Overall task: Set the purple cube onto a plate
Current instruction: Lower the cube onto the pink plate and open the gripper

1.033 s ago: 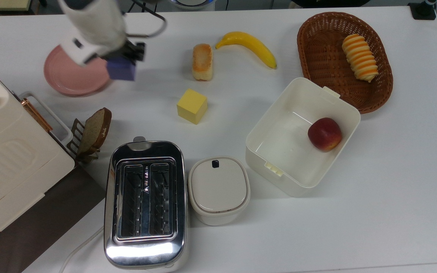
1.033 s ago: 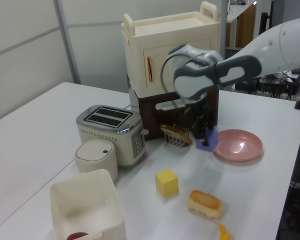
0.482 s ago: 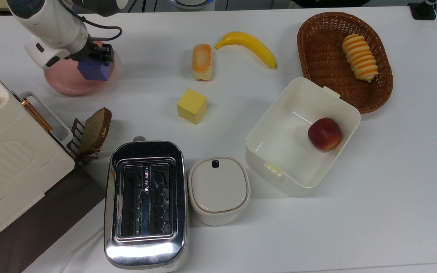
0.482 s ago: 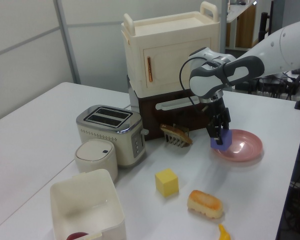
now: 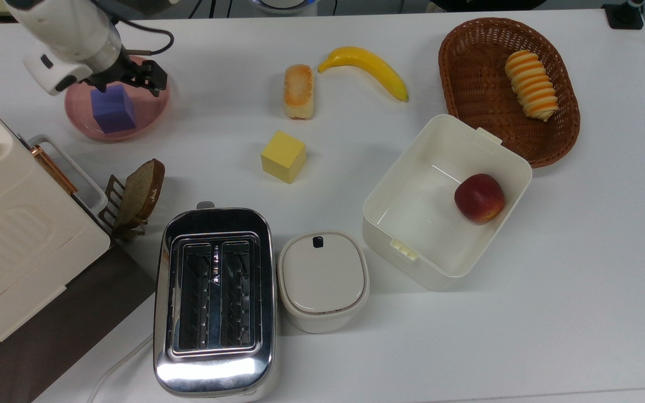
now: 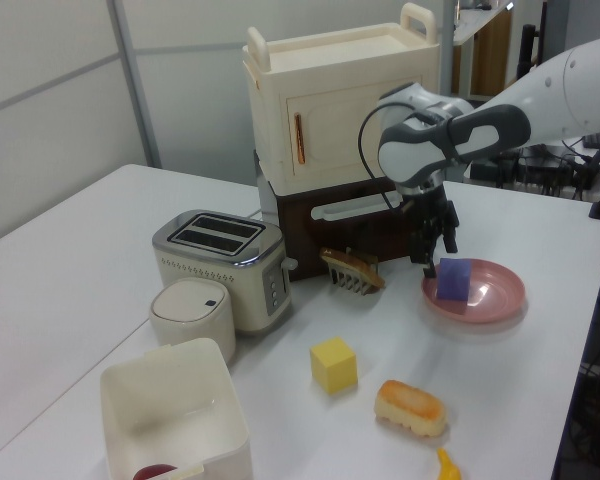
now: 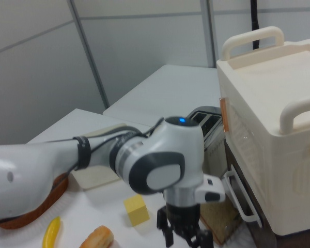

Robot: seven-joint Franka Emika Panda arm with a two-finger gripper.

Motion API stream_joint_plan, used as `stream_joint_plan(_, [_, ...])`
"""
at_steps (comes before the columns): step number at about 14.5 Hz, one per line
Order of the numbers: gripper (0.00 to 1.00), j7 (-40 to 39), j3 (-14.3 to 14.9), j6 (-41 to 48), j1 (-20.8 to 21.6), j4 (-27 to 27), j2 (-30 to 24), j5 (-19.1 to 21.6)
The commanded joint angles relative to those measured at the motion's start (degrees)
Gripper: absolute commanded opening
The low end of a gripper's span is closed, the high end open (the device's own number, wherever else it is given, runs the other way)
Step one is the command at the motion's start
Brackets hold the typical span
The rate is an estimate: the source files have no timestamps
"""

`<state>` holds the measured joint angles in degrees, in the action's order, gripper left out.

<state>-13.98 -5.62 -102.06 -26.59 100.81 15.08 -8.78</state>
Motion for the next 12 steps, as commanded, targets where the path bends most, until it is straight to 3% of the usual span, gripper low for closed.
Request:
stream_joint_plan(1, [1.0,8.2,-1.8,4.6,3.1,-6.0,-2.1,2.4])
stream_joint_plan(3, [1.0,14.6,-1.8,5.7,8.5,-9.6,-3.7,2.7])
stream_joint_plan(6, [1.0,20.5,-1.8,5.6,13.2,-9.6,-6.9,2.6])
stream_joint_plan(9, [1.0,20.8,-1.8,5.8,13.8,-9.6,-8.3,5.5])
stream_joint_plan(12, [1.0,21.1,-1.8,5.8,15.3,-9.4,-8.1,5.9])
